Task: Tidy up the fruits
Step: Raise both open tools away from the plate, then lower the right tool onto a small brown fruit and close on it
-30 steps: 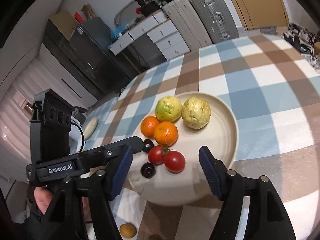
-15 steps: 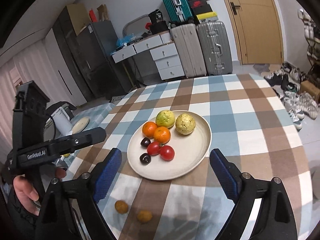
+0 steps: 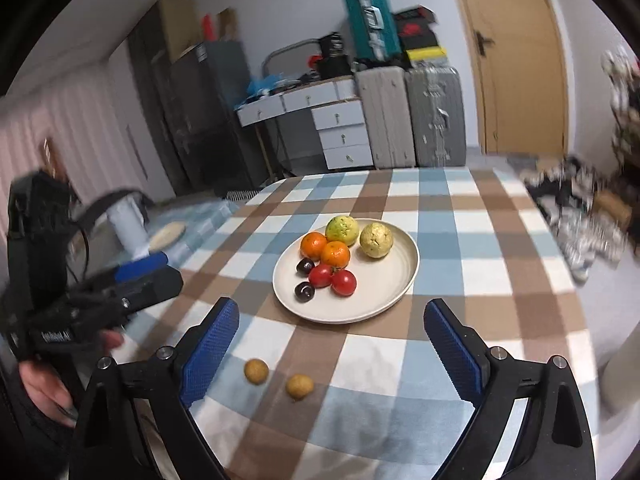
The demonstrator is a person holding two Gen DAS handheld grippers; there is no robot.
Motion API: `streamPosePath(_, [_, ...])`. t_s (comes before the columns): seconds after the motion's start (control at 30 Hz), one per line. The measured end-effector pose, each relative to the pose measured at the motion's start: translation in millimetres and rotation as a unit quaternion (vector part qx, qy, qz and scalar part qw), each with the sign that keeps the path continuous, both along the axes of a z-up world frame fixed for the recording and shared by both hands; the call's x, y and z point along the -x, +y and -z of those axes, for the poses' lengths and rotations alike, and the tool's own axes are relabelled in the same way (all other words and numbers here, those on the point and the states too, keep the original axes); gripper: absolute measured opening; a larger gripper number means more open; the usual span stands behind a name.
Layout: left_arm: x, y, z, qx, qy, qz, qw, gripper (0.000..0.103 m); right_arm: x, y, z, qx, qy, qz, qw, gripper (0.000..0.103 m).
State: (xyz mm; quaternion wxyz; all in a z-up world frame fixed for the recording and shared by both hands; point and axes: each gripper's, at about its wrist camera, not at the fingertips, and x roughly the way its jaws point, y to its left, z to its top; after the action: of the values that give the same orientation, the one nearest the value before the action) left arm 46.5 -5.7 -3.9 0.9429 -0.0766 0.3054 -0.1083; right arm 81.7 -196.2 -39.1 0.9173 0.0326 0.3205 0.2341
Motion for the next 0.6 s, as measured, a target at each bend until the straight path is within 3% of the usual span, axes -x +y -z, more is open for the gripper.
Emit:
streamPosePath(0.27, [2, 10, 40, -0.029, 0.094, -0.039, 0.9944, 0.102, 2, 5, 20, -0.008, 0.049, -0.033, 0.998, 0.098])
streamPosePath(0.6, [-10, 19, 44, -0.011, 0.108, -0.058, 0.9924, 0.102, 3, 35, 47, 0.045, 0.083, -0.072, 0.993, 0.098])
